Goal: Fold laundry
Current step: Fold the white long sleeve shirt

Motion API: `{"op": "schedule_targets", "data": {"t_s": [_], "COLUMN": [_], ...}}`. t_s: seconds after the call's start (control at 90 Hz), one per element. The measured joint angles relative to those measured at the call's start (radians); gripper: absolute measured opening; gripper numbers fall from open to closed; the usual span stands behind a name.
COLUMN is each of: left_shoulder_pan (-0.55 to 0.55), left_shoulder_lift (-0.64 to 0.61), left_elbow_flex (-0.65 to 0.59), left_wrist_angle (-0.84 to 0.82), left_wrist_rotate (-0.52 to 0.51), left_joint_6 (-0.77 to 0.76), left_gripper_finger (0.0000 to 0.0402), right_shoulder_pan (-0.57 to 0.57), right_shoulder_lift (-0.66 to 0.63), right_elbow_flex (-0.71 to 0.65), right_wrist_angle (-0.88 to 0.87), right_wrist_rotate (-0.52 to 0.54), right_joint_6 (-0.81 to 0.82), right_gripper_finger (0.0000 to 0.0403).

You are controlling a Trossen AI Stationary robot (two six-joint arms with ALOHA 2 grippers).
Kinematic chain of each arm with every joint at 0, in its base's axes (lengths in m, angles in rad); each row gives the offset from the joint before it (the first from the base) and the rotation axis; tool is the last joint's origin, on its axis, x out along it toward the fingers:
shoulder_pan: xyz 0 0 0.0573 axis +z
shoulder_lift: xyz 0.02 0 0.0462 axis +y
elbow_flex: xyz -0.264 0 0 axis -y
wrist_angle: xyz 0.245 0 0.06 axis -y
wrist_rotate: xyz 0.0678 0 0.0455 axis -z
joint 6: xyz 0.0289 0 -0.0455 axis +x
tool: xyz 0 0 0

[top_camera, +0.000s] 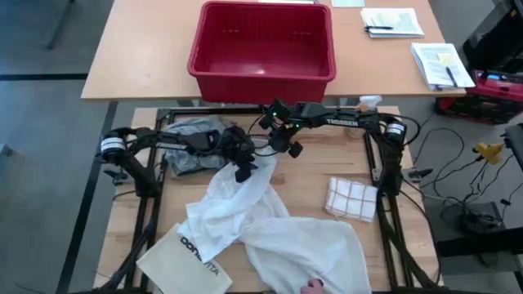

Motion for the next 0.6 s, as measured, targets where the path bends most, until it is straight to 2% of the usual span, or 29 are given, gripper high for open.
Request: {"op": "schedule_targets", "data": {"t_s": [0.044,0.1,0.344,0.478,0.6], "left_shoulder_pan": [0.001,0.001,0.0,0.01,0.051], "left_shoulder_lift": [0.007,0.009,-0.06,-0.1,-0.112], "left_elbow_flex": [0.0,0.0,0.023,0.023,0.023], "left_wrist_angle": [-0.008,-0.006,-0.093,-0.192,-0.264], "left_wrist_rotate": [0.0,0.0,0.005,-0.063,-0.066], "left_joint_6": [-0.009,-0.035,-0.113,-0.06,-0.028], "left_gripper_finger": [0.004,0.0014,0.0001,0.0,0.0], "right_shoulder_pan": [0.0,0.0,-0.009,-0.02,-0.031], "right_shoulder_lift": [0.0,0.0,-0.002,-0.002,-0.002], "right_elbow_flex": [0.0,0.0,0.0,0.0,0.0], "right_wrist_angle": [0.004,0.013,0.019,-0.017,-0.064], "right_wrist_rotate": [0.0,0.0,0.008,0.008,0.008], "right_joint_6": [0.0,0.0,0.004,0.01,0.005], "right_gripper_finger": [0.0,0.0,0.0,0.0,0.0]}}
